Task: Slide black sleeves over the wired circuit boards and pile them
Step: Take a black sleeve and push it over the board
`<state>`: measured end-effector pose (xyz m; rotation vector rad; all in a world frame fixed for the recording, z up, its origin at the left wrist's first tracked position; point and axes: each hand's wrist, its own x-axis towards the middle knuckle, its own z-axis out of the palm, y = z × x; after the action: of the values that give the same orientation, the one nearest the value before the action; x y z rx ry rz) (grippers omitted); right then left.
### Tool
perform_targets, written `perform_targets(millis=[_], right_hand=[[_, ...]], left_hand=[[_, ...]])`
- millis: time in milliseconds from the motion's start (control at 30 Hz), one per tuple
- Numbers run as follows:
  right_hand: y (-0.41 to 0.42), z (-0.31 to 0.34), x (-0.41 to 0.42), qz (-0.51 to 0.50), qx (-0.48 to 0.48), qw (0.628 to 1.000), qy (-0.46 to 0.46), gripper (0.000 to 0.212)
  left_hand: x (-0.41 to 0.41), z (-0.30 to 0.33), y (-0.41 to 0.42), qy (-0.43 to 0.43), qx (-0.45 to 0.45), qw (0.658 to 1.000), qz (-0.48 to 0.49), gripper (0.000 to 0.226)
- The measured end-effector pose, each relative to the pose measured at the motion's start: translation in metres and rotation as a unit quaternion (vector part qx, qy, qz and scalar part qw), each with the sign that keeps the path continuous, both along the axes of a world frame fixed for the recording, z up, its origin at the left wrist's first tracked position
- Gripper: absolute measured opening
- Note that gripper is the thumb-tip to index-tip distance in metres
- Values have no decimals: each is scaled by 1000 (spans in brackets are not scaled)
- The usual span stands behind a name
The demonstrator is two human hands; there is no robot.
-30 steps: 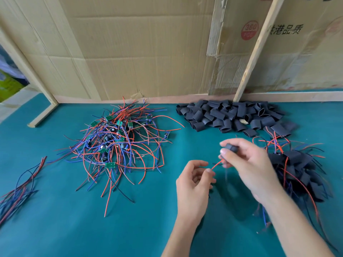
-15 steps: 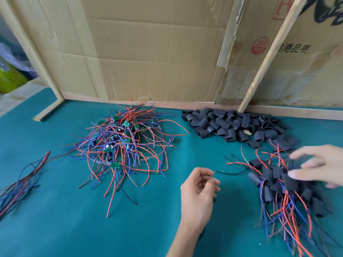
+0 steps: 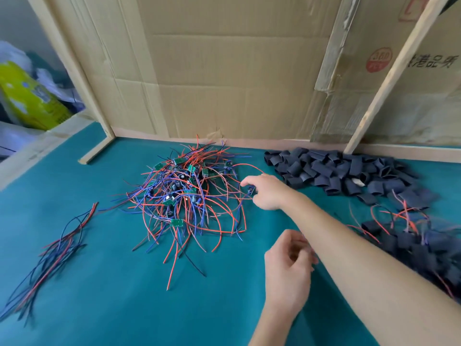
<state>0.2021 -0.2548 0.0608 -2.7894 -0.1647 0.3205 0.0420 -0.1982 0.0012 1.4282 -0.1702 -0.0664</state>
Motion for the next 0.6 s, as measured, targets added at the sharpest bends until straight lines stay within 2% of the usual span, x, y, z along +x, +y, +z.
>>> perform_targets(millis=[133,200,267,300,400,467,533,600], right_hand=[[-1,-22,4,-32,30,996,-80,30],[-10,-22,-2,-50,62,992,-97,24],[-27,-15,-14,-104,162,978,-85,21],[-38,-9,-23,-134,247,958,-65,21],[-71,10,-63,-146,501,853,8,20],[-86,19,-91,-118,569,813,27,17],[-91,23,-115,-95,575,812,30,21],[-89,18,-133,-82,523,848,5,23]], left_hand=[[1,-2,1,-10,1,1000,-8,33],[1,-4,1,-14,4,1000,-5,32],[3,-7,0,-17,-1,1000,6,29],[5,-9,0,-19,-5,1000,13,28],[6,-14,-3,-17,-19,999,23,26],[6,-14,-3,-19,-29,999,28,19],[5,-9,-2,5,-68,997,25,28],[6,-8,-1,31,-103,994,8,43]])
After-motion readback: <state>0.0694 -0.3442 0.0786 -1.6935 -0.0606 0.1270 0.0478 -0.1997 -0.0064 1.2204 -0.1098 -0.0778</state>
